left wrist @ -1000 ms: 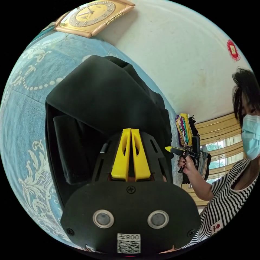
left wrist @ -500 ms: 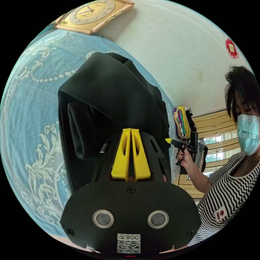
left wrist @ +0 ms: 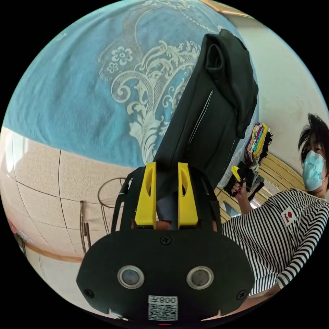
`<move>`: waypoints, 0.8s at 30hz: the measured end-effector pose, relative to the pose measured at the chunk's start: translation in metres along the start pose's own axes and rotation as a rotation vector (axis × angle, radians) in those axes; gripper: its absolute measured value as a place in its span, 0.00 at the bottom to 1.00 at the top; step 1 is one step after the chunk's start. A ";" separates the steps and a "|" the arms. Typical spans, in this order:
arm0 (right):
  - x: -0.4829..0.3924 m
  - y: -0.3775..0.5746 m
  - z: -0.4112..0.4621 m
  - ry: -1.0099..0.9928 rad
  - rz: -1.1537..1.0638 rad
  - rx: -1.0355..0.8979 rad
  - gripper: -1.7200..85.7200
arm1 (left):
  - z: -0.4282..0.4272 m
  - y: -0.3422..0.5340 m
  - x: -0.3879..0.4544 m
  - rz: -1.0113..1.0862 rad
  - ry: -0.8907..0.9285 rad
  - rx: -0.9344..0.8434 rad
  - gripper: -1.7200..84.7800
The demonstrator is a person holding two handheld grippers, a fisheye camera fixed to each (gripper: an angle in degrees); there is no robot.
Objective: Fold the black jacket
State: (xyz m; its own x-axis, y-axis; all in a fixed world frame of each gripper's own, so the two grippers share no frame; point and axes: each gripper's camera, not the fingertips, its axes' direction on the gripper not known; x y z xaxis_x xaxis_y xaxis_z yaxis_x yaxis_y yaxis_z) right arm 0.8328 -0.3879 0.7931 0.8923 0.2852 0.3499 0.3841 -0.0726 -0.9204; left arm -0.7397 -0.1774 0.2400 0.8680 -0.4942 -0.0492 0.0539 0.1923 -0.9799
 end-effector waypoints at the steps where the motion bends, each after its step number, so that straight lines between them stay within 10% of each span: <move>1: 0.008 0.007 -0.002 0.023 0.031 -0.030 0.09 | 0.002 0.004 -0.003 -0.004 0.026 0.010 0.12; 24: 0.100 0.056 0.015 -0.053 0.188 -0.239 0.16 | -0.001 0.009 0.001 0.023 0.088 -0.197 0.18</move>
State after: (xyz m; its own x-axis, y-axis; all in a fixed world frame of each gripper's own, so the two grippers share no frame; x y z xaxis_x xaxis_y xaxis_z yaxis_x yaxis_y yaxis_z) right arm 0.9398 -0.3491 0.7736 0.9417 0.2948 0.1621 0.2642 -0.3496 -0.8989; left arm -0.7389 -0.1769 0.2306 0.8212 -0.5651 -0.0798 -0.0699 0.0391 -0.9968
